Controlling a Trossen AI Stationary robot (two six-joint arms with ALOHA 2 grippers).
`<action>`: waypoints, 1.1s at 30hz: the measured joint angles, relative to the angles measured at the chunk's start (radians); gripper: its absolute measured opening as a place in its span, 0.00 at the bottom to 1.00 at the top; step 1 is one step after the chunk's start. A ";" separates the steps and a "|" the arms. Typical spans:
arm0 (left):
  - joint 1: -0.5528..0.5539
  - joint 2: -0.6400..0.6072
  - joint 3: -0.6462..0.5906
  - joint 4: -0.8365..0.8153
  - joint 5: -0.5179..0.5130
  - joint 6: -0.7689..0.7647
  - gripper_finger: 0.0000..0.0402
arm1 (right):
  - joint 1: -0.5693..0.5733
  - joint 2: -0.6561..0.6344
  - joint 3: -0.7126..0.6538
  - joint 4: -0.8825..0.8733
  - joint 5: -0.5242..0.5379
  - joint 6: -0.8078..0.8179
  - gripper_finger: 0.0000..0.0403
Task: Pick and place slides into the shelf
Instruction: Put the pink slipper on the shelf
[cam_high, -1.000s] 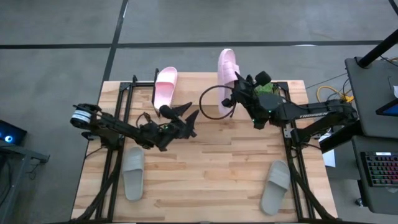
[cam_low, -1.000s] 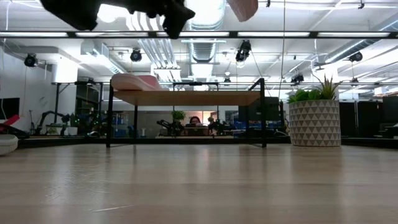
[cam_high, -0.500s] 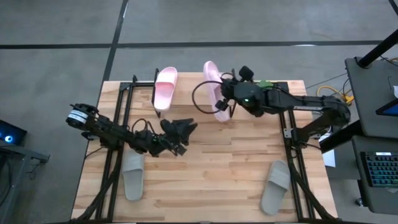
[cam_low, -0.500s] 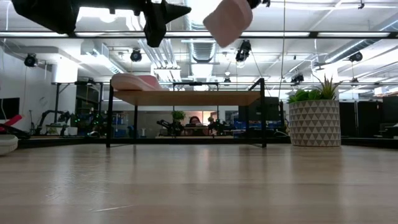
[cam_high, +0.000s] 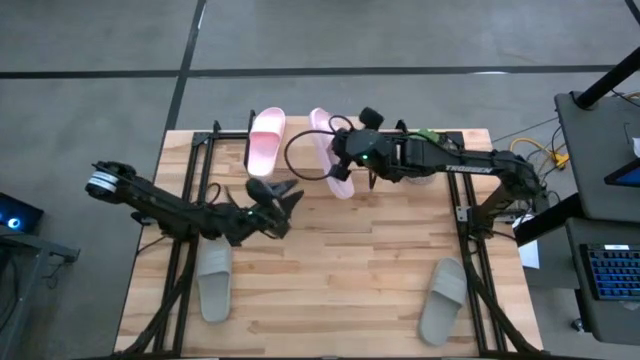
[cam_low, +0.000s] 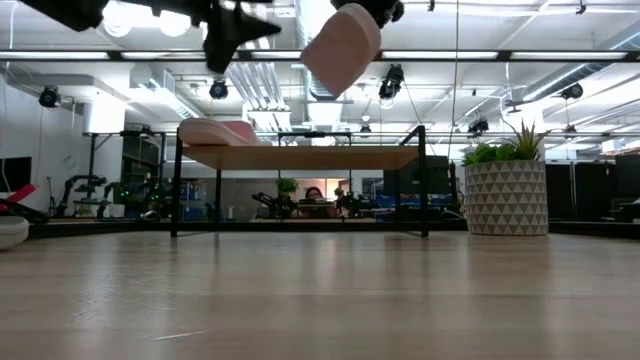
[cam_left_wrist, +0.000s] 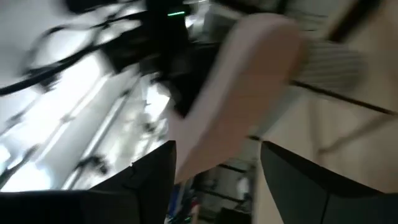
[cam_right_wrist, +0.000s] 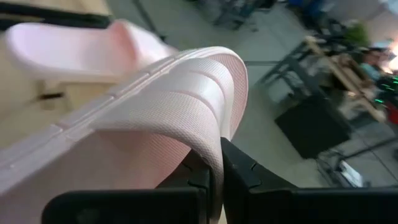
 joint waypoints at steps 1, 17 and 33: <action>0.003 -0.017 0.009 -0.088 0.008 -0.045 0.54 | 0.000 0.009 0.013 -0.018 -0.022 -0.001 0.02; 0.099 -0.273 0.042 -0.621 0.171 -0.477 0.54 | 0.063 0.018 0.114 -0.199 -0.402 -0.122 0.02; 0.172 -0.187 0.093 -0.616 0.275 -0.508 0.54 | 0.077 0.027 0.111 -0.211 -0.457 -0.167 0.02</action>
